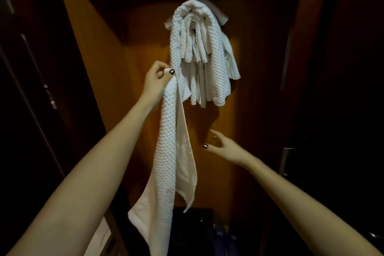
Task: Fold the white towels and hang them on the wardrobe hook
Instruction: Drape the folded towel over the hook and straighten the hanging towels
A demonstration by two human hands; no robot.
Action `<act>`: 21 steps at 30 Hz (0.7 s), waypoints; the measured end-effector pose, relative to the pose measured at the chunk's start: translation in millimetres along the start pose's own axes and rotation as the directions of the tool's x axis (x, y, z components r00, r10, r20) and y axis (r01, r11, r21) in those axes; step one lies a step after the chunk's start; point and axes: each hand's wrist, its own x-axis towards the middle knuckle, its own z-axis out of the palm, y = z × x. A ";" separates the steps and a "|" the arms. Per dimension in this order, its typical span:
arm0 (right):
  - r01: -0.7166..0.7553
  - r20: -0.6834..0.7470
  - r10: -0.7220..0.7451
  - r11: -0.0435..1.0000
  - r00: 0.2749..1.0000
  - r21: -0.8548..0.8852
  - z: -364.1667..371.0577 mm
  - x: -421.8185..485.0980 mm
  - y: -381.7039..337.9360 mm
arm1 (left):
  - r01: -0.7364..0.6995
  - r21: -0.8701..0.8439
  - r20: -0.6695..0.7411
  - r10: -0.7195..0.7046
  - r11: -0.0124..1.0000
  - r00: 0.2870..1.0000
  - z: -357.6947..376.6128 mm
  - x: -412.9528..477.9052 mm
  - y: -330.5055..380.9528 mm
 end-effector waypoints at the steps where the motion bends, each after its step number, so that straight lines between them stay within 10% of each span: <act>1: 0.032 -0.005 -0.032 0.999 0.999 0.043 16.0 7.1 -9.8 | -0.009 0.027 0.012 0.009 1.000 1.000 -3.9 2.4 2.8; 9: 0.403 -0.319 -0.361 0.912 0.876 0.075 79.0 26.5 -74.8 | -0.041 0.126 -0.156 0.061 0.991 0.986 -47.9 4.7 0.4; 21: 0.426 -0.168 -0.485 0.856 0.858 -0.292 98.8 16.6 -35.6 | -0.092 0.126 -0.269 0.123 0.988 0.955 -37.1 3.3 9.2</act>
